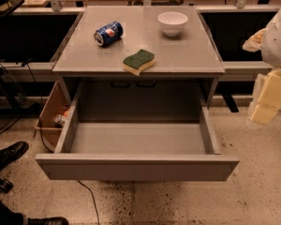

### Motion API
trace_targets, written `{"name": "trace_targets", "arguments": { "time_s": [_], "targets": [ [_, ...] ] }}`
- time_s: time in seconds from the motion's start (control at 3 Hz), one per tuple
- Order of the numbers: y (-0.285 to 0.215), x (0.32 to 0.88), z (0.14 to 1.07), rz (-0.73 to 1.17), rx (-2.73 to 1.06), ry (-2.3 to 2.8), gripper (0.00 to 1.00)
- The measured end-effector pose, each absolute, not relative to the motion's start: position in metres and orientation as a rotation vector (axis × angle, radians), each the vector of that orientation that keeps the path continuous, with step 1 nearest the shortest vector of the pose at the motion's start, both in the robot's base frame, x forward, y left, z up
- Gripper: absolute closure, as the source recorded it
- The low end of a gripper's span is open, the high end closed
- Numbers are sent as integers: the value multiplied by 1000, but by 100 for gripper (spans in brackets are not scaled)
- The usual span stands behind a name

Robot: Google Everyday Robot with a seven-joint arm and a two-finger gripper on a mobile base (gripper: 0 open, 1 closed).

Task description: Place pepsi can into top drawer

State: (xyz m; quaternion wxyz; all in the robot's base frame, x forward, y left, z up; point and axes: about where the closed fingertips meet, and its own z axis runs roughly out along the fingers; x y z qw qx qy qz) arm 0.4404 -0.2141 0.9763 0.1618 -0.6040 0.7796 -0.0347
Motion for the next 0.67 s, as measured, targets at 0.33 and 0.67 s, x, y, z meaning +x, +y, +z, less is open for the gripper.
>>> {"name": "trace_targets", "arguments": {
  "time_s": [0.33,0.67],
  "targets": [
    [-210,444,976,-100,-1723,2214,0],
    [-175,477,965,-68,-1747,2157,0]
  ]
}}
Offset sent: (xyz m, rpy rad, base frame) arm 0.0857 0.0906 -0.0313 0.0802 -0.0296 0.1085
